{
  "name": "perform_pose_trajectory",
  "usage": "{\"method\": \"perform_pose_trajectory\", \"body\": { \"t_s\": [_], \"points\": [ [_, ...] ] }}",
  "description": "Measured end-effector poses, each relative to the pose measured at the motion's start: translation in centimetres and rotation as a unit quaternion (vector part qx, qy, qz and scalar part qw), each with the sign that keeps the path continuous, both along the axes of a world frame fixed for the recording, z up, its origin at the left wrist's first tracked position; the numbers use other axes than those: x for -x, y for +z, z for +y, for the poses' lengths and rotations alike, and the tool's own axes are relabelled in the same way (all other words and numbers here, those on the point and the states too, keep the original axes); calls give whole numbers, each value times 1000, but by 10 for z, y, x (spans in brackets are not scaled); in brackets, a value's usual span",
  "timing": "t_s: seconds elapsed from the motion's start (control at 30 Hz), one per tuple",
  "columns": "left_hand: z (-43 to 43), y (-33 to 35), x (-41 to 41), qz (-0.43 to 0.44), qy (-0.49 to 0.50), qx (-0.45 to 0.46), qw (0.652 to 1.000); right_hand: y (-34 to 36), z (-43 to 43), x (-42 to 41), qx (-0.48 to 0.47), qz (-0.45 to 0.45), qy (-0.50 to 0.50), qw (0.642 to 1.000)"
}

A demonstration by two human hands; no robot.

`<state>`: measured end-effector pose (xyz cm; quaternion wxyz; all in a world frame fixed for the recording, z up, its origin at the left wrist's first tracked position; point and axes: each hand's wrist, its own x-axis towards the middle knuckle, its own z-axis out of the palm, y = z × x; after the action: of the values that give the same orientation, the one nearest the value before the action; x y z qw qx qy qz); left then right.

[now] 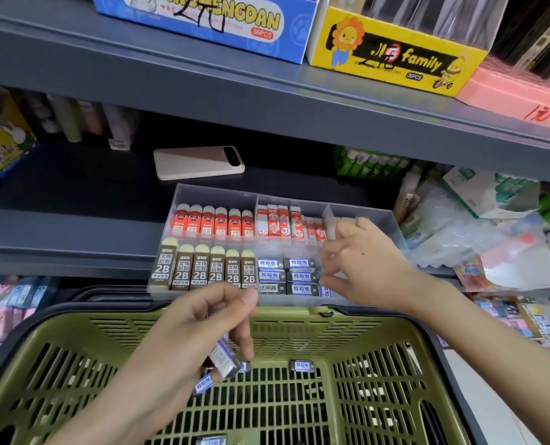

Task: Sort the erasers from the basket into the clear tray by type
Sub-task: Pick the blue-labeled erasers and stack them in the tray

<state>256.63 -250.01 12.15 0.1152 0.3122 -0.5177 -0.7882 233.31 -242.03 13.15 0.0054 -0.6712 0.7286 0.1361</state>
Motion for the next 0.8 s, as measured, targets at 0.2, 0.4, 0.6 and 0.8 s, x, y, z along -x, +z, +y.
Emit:
{"method": "perform_pose_trajectory", "body": {
  "t_s": [0.2, 0.4, 0.6, 0.8],
  "points": [
    [-3, 9, 7, -3, 21, -29, 999, 5, 7, 0, 111, -107, -51, 987],
    [-8, 12, 13, 7, 50, -15, 999, -5, 6, -15, 137, 2, -9, 991],
    [-6, 9, 14, 9, 59, -29, 998, -7, 3, -17, 145, -59, -47, 987],
    [-2, 14, 21, -2, 101, -82, 992, 17, 16, -52, 247, -401, -117, 874]
  ]
}}
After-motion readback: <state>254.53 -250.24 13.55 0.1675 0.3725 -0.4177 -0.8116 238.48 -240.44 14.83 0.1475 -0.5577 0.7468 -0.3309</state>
